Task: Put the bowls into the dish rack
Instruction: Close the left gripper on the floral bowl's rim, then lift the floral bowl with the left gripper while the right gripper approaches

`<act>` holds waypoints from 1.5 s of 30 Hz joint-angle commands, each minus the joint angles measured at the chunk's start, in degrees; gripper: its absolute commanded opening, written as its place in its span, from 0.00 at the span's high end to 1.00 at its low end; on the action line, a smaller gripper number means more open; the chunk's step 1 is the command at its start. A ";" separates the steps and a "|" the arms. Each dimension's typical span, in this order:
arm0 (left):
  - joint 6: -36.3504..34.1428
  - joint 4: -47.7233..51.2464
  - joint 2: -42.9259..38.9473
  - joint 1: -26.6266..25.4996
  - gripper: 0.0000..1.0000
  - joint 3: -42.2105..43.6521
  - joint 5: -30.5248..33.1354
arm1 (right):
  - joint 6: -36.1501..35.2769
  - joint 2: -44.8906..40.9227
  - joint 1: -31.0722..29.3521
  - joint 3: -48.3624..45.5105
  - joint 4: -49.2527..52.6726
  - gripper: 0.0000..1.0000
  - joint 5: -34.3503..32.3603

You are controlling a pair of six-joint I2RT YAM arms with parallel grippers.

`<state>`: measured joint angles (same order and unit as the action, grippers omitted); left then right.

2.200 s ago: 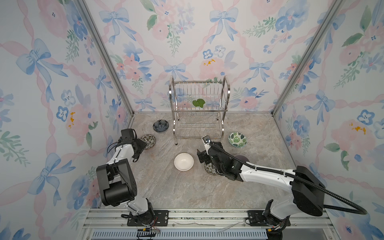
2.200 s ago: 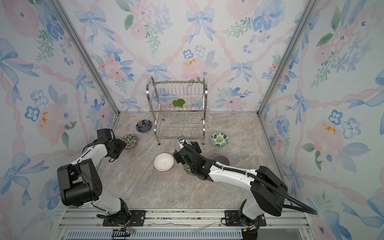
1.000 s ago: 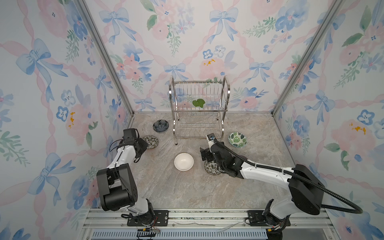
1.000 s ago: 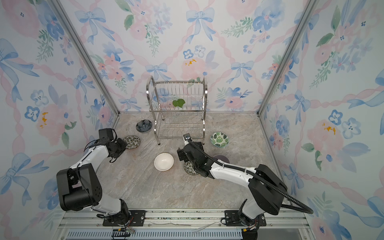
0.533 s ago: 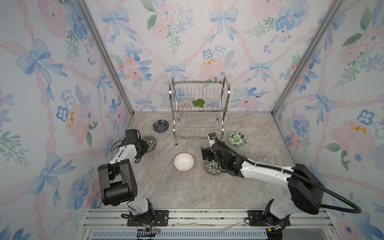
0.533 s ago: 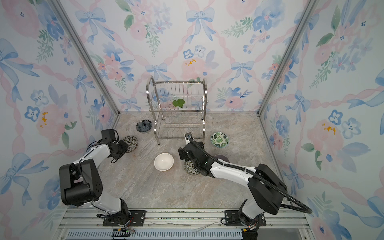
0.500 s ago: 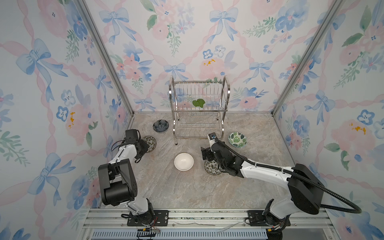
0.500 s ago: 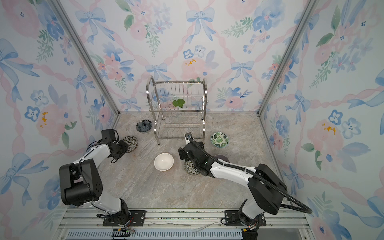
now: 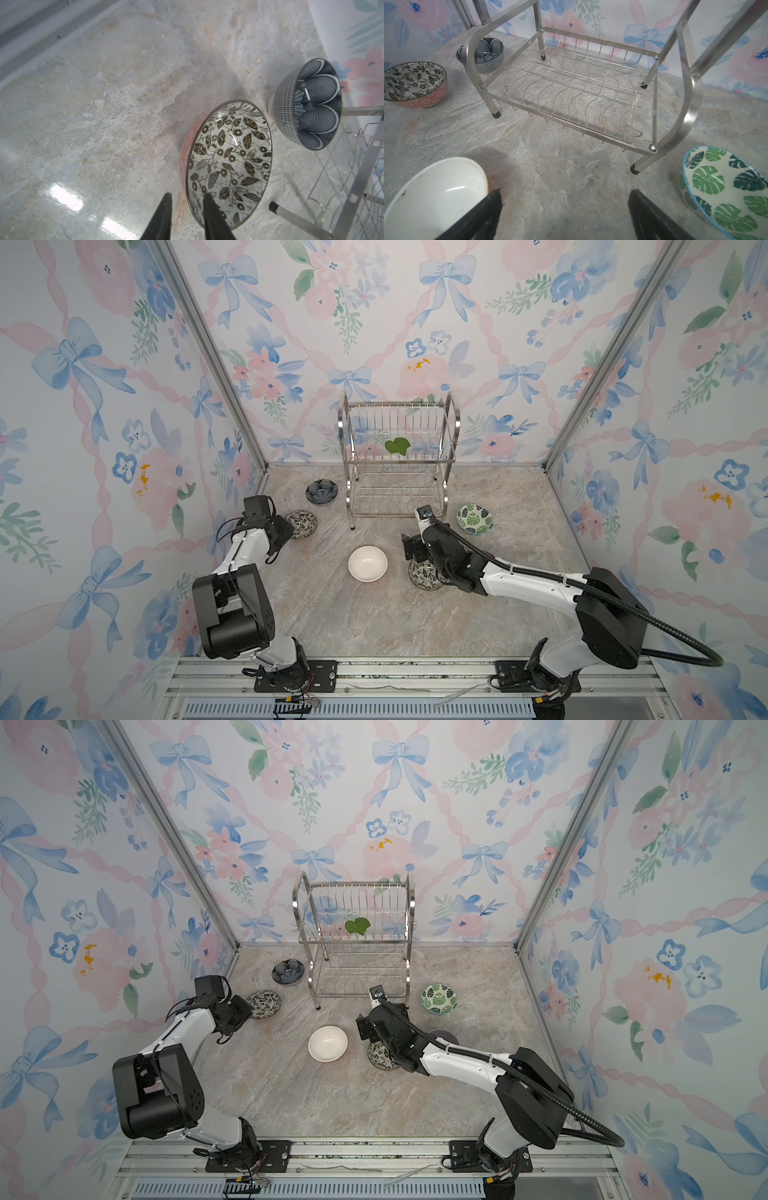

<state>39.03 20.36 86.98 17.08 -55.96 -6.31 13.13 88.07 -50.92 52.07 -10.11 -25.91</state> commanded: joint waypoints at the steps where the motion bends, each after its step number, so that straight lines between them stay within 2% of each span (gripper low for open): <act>1: 0.16 1.16 -1.48 0.32 0.70 -1.01 -0.80 | 0.50 -0.97 0.73 -0.80 1.14 0.03 0.16; 13: 1.19 1.04 5.12 0.32 0.69 -1.76 0.69 | 0.52 -1.46 0.82 -1.01 1.08 0.03 0.25; 21: 0.64 1.06 9.11 0.23 0.69 -2.96 -1.16 | 0.41 -1.46 0.82 -1.04 1.07 0.04 0.16; 25: 0.23 1.01 10.41 0.23 0.83 -3.40 -2.08 | 0.35 -1.67 0.91 -1.05 1.14 0.03 0.16; 26: 0.12 1.00 10.72 0.23 0.91 -3.54 -2.27 | 0.30 -1.76 0.87 -1.10 1.15 0.03 0.23; 28: -0.18 1.00 11.12 0.23 0.98 -3.67 -2.55 | 0.32 -1.94 0.91 -1.19 1.06 0.03 0.16; 30: -0.53 1.00 11.04 0.23 1.00 -3.57 -2.64 | 0.31 -2.02 0.91 -1.23 0.97 0.03 0.08; 37: -1.95 1.07 5.75 -0.84 1.00 -1.82 -3.73 | 0.30 -1.85 0.99 -1.23 0.97 0.03 0.10; 45: -3.93 1.18 -8.63 -8.83 1.00 4.37 -1.75 | 1.17 -1.67 1.47 -1.09 1.32 0.03 0.86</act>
<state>37.15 21.78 83.31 10.35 -53.08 -8.32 13.34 87.59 -50.52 51.55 -10.07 -25.71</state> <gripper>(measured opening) 0.061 0.965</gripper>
